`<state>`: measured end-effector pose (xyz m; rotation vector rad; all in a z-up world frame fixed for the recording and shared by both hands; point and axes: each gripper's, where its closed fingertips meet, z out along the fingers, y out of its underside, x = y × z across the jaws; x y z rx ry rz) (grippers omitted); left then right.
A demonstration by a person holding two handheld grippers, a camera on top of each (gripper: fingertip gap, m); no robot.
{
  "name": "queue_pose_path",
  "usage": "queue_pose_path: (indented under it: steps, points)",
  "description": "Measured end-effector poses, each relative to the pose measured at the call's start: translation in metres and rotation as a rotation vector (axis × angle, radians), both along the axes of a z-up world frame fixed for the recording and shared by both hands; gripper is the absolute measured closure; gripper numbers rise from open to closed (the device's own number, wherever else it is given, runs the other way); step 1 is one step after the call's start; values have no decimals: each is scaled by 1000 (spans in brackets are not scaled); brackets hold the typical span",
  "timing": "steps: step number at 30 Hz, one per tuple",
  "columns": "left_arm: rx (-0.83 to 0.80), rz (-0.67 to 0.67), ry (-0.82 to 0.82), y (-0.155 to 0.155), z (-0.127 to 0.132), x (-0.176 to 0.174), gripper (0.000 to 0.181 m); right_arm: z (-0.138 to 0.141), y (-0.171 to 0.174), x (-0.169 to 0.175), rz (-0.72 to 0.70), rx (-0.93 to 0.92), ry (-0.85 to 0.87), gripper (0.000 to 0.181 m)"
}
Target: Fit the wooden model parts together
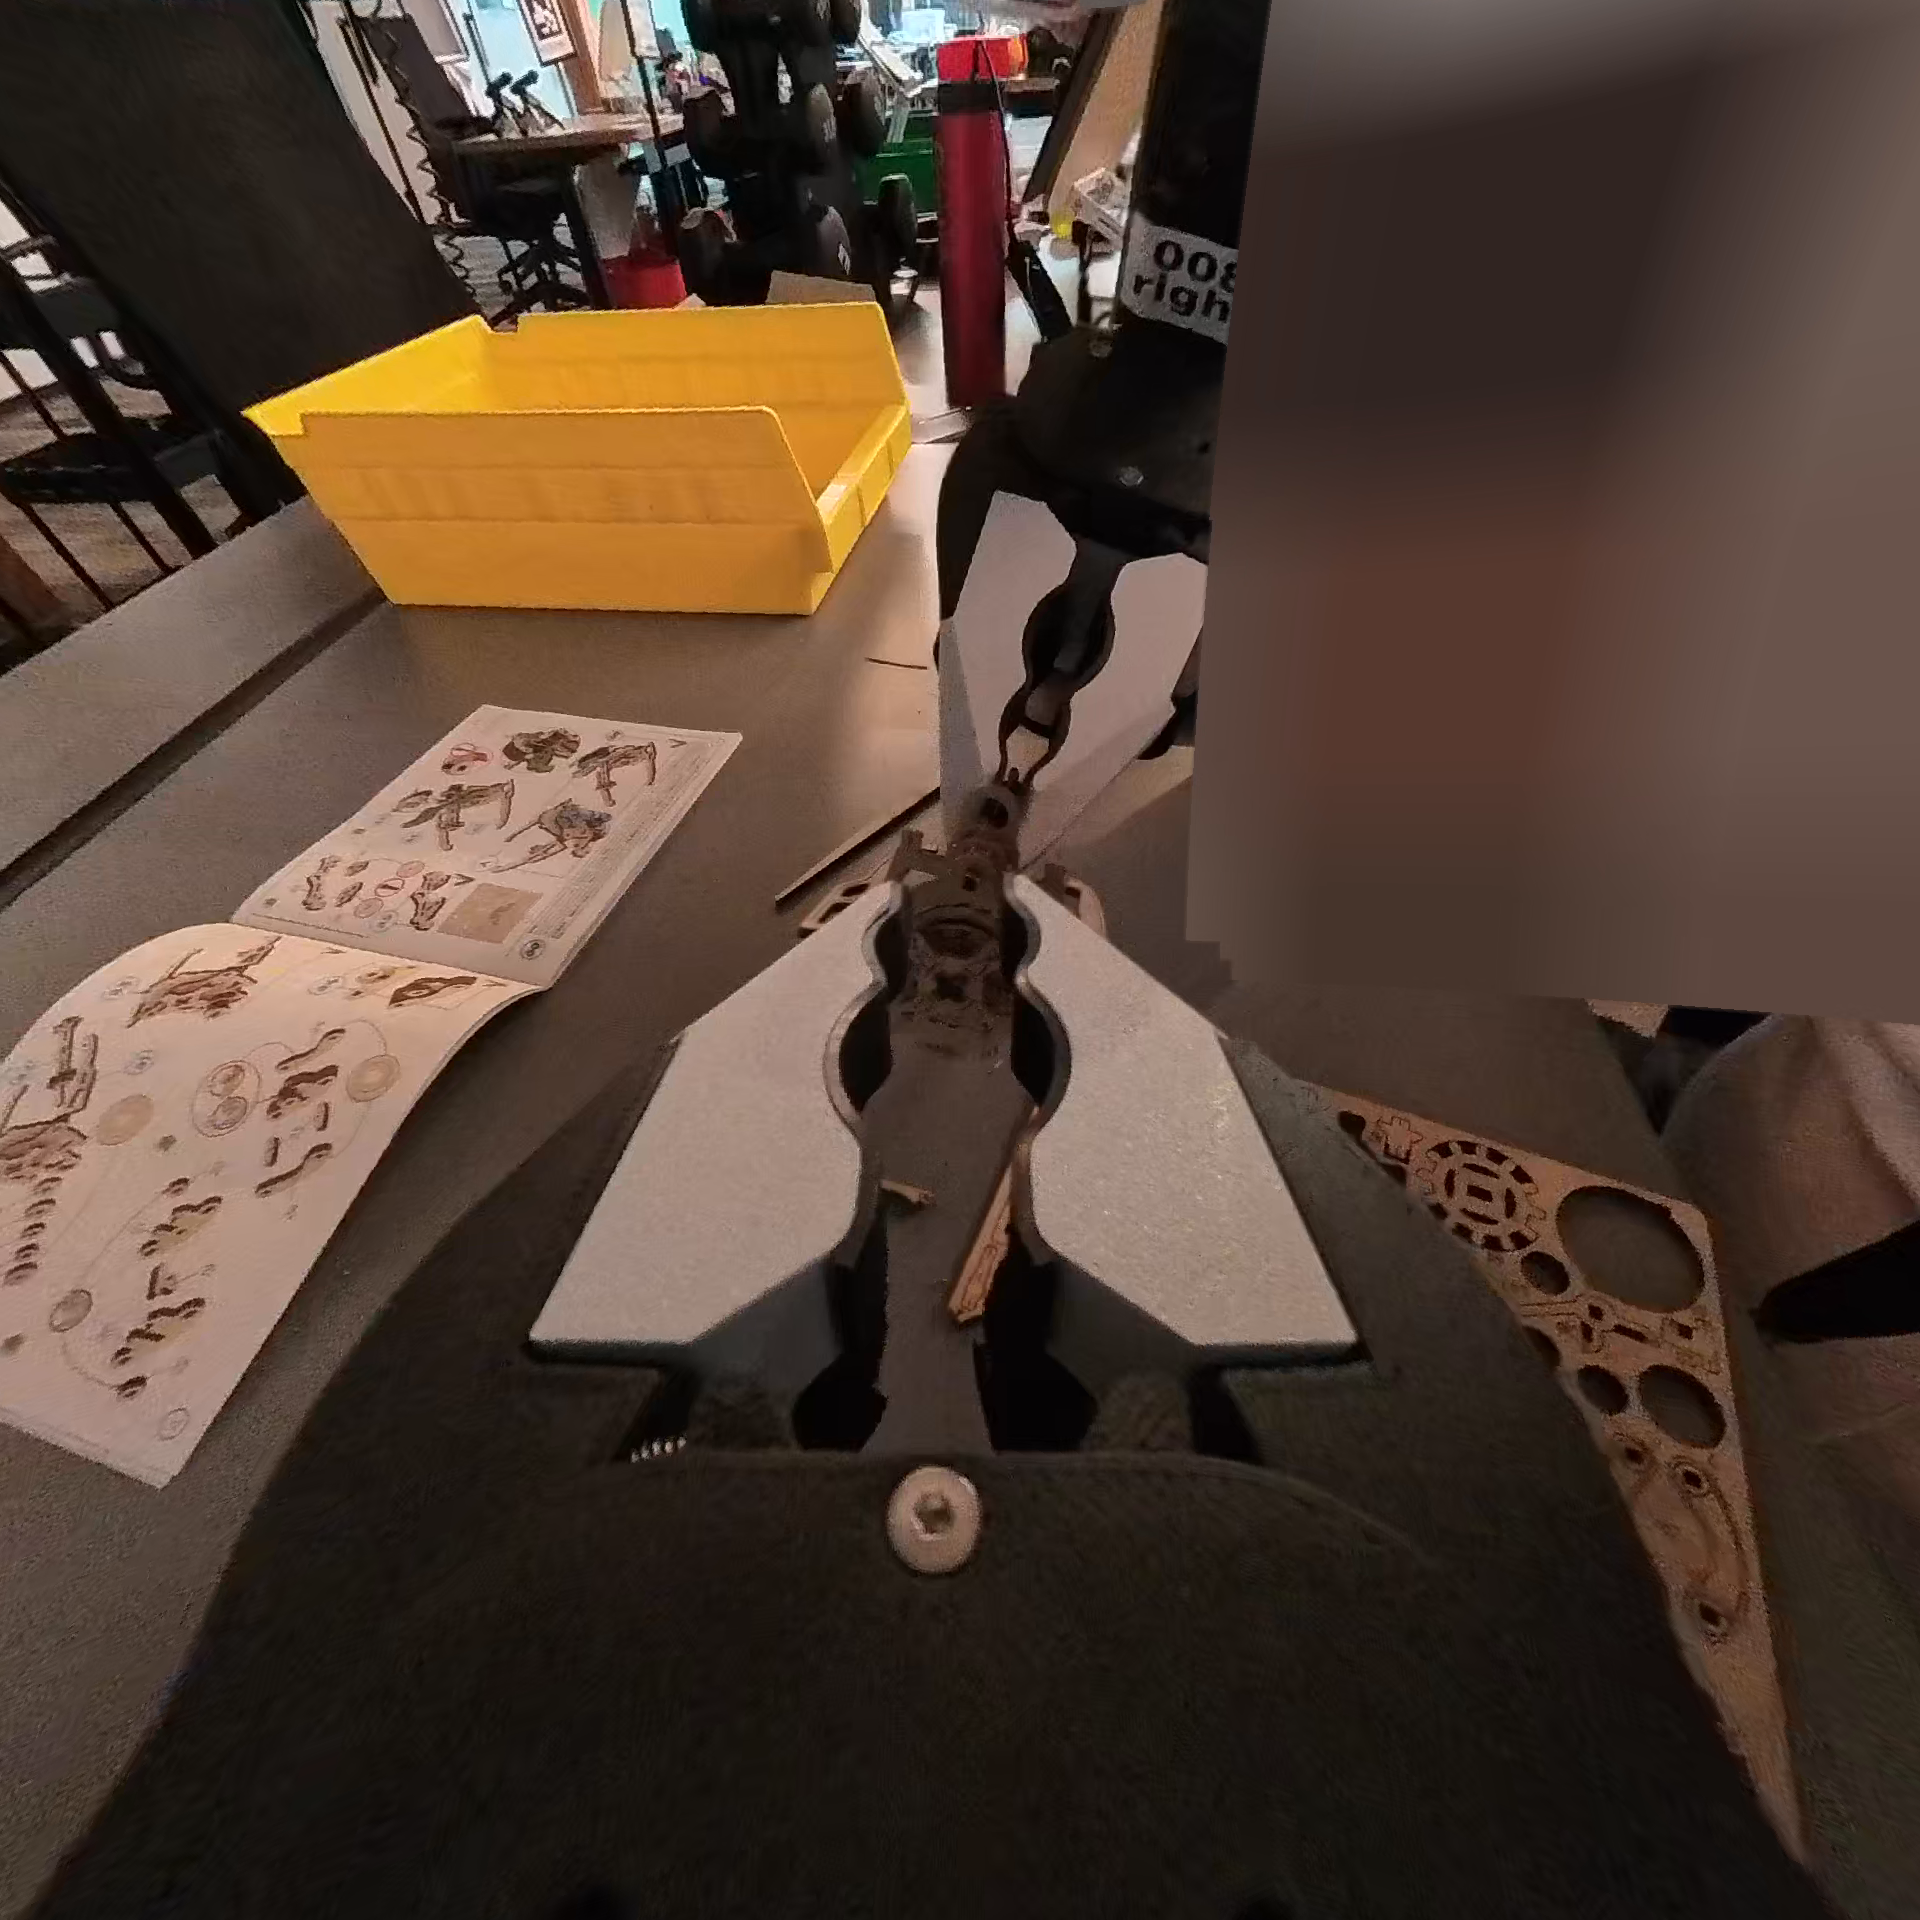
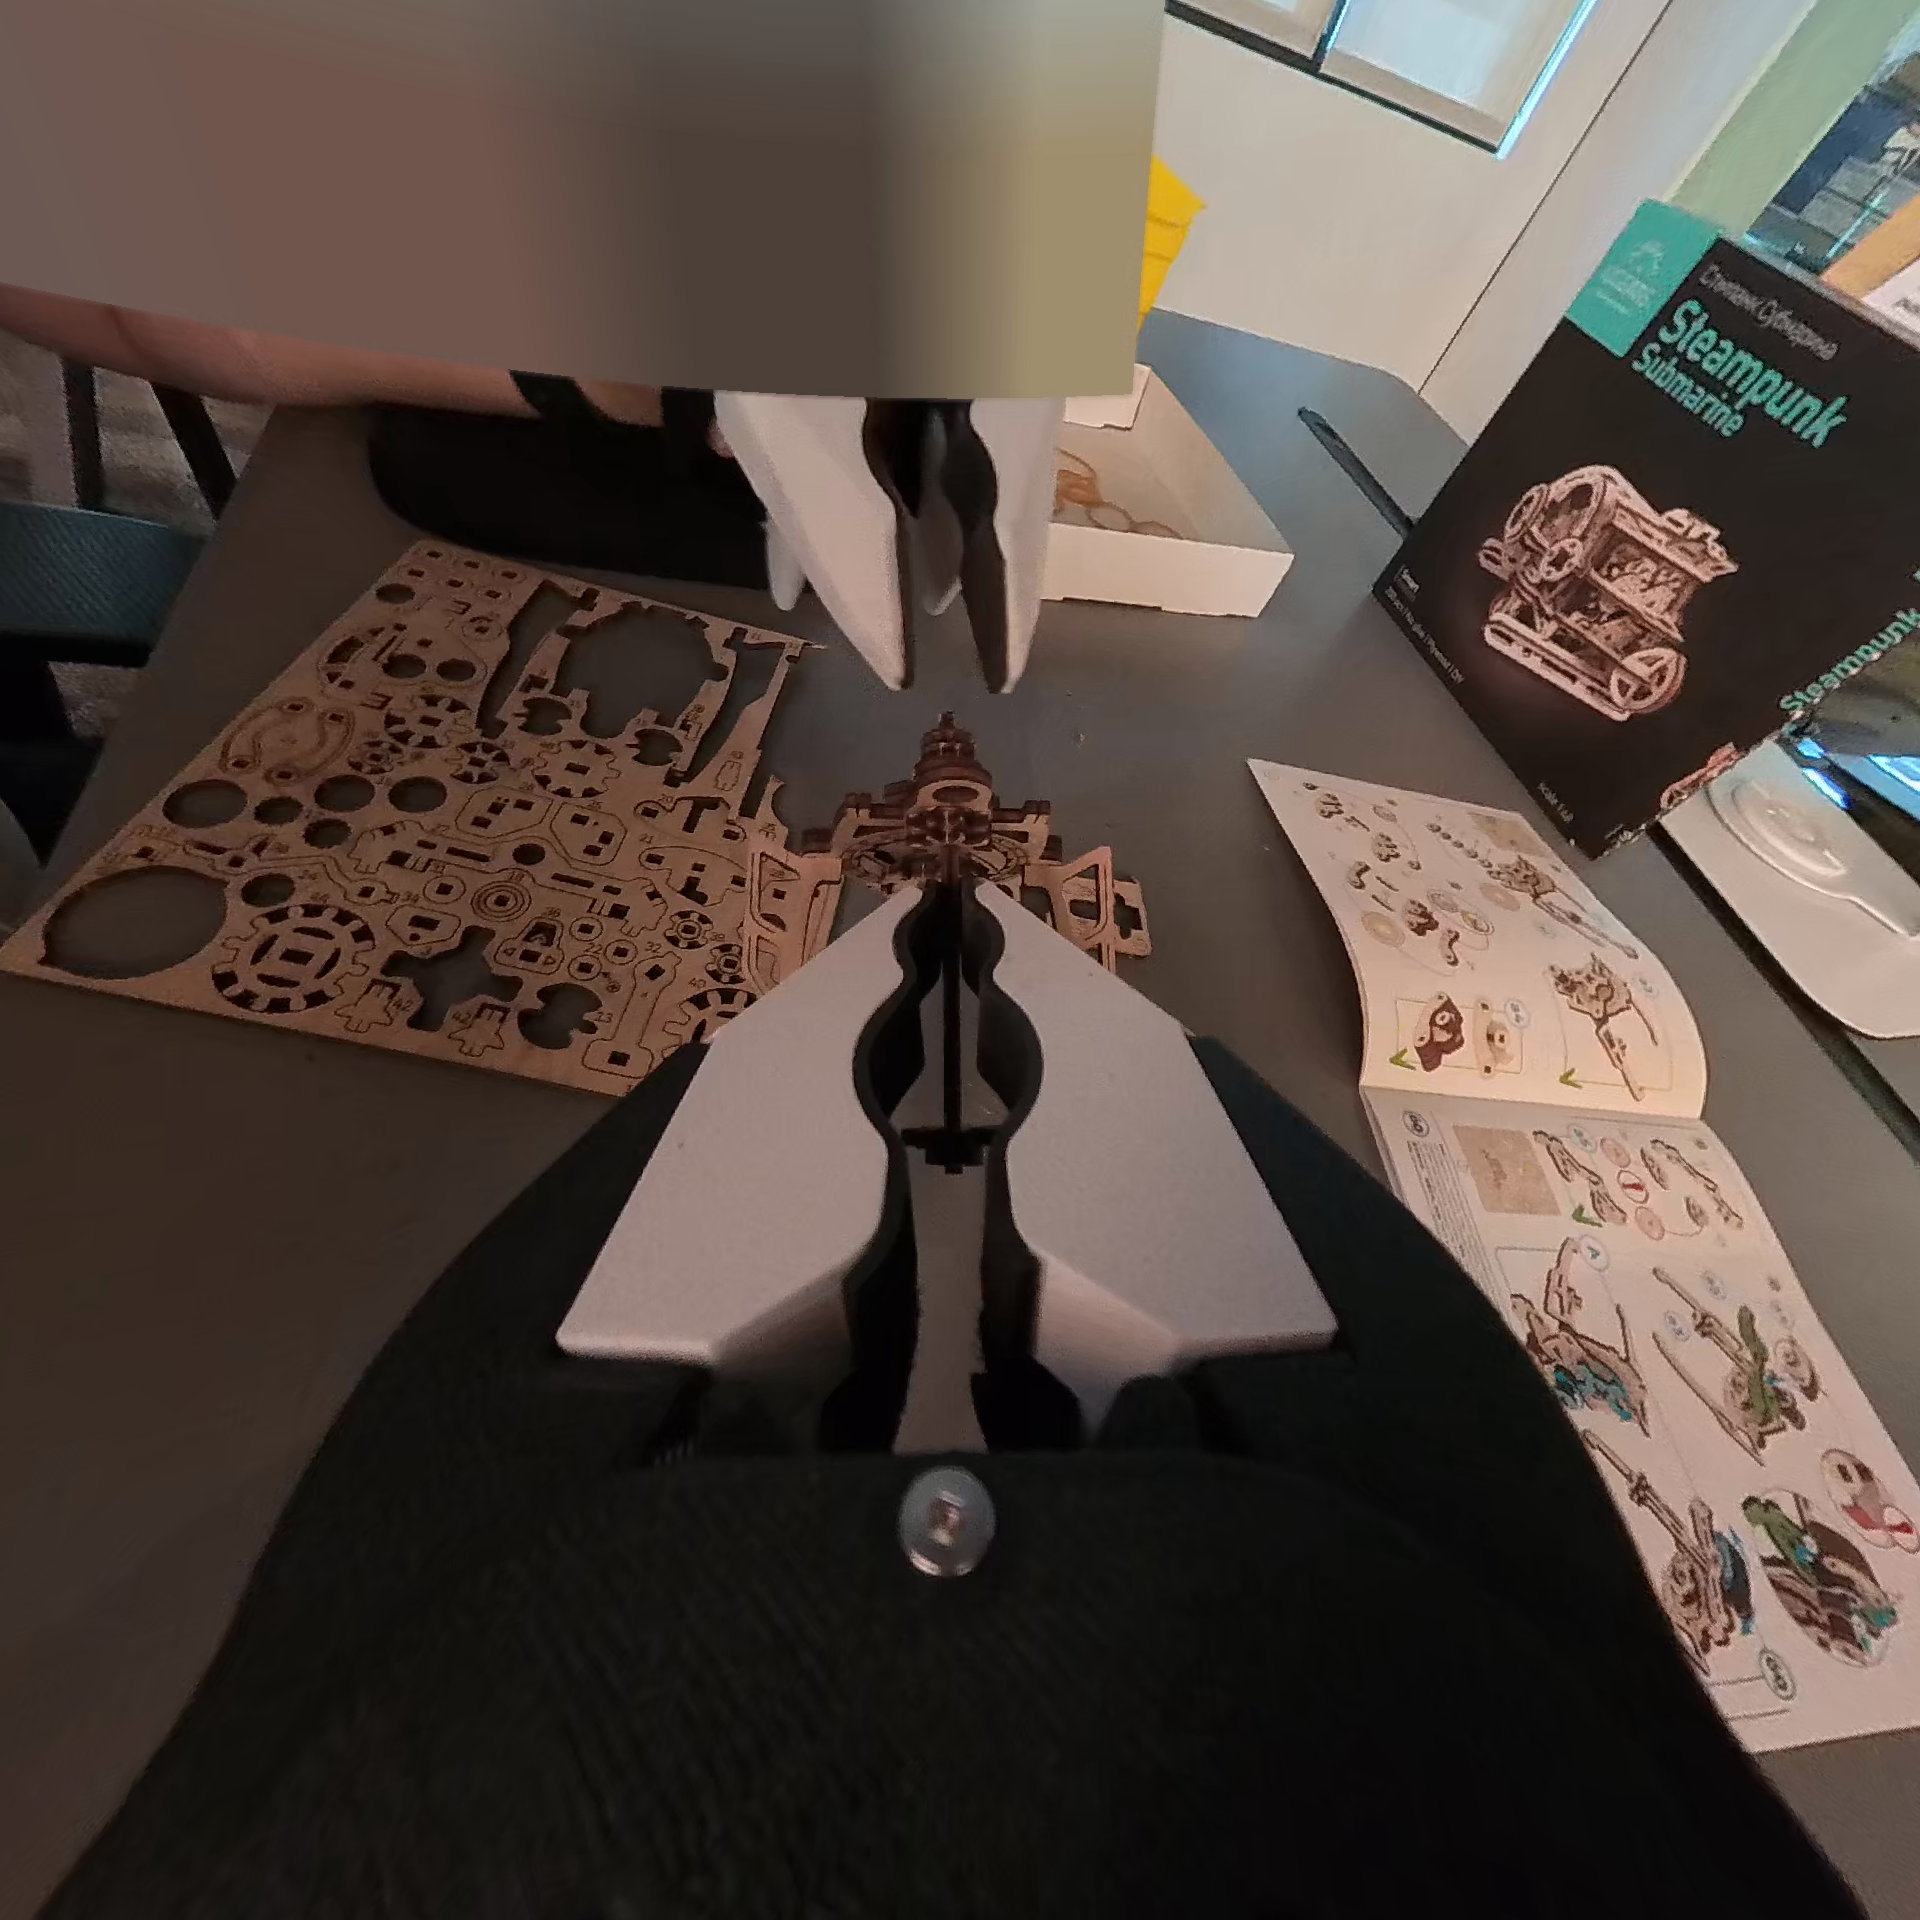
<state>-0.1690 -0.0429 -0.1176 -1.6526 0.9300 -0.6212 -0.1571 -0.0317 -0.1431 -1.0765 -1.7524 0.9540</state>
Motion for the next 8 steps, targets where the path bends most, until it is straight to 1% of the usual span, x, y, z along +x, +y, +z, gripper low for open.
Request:
queue_pose_path:
  steps: [2,3,5,8]
  points:
    - [2,3,6,1,-2,0,164,0,-1,0,4,-4,1,180]
    - [-2,0,-3,1,-1,1,159,0,-2,0,6,-5,2,180]
    - [-11,-16,-20,-1,0,4,163,1,-3,1,11,-3,3,181]
    - [-6,-16,5,-1,-4,7,166,1,-4,0,14,2,4,180]
